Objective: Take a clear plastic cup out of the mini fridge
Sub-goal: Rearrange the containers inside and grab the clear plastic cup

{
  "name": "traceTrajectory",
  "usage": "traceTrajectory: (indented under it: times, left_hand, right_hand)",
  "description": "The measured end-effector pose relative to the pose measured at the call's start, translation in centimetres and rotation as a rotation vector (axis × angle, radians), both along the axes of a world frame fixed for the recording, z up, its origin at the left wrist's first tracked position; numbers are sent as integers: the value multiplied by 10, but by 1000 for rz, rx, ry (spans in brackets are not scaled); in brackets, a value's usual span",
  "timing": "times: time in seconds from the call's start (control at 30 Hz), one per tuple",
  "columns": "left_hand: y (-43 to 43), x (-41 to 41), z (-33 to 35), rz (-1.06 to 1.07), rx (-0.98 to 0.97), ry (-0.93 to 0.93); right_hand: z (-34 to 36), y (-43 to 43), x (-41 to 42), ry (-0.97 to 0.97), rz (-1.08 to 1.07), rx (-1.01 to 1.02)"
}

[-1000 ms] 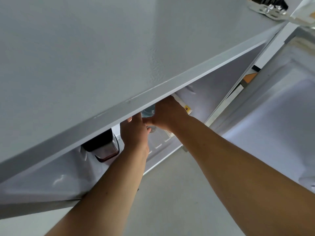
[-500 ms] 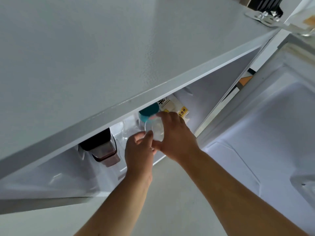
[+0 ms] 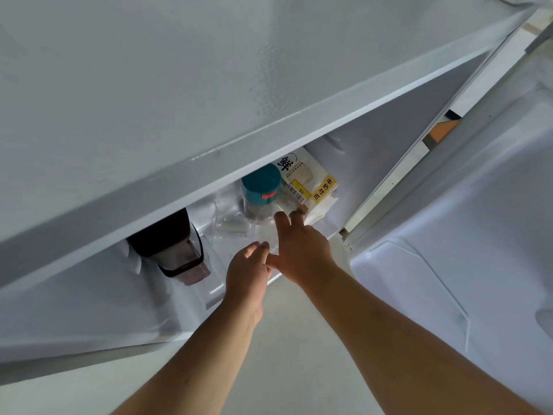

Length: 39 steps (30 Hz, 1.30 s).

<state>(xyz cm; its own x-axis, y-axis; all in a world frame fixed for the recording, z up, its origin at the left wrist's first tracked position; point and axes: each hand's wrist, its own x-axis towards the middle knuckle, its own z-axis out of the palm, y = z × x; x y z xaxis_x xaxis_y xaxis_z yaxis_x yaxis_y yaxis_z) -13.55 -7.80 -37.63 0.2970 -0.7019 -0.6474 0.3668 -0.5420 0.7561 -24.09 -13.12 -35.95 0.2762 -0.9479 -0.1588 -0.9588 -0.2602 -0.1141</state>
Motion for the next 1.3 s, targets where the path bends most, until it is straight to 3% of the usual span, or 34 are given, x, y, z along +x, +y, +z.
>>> traceTrajectory:
  times: [0.33, 0.57, 0.7, 0.9, 1.13, 1.3]
  left_hand:
    - [5, 0, -2, -26, 54, 5]
    - [3, 11, 6, 211, 30, -25]
    - [-1, 14, 7, 315, -12, -1]
    - [-3, 17, 5, 334, -9, 51]
    - [-1, 16, 11, 328, 23, 53]
    - [9, -3, 24, 252, -41, 30]
  right_hand:
    - [-11, 10, -10, -33, 52, 1]
    - [11, 5, 17, -109, 157, -131]
    - [9, -2, 45, -124, 239, -47]
    - [-2, -9, 65, -82, 215, -17]
    - [20, 8, 47, -241, 263, -118]
    - [42, 25, -3, -335, 181, -192]
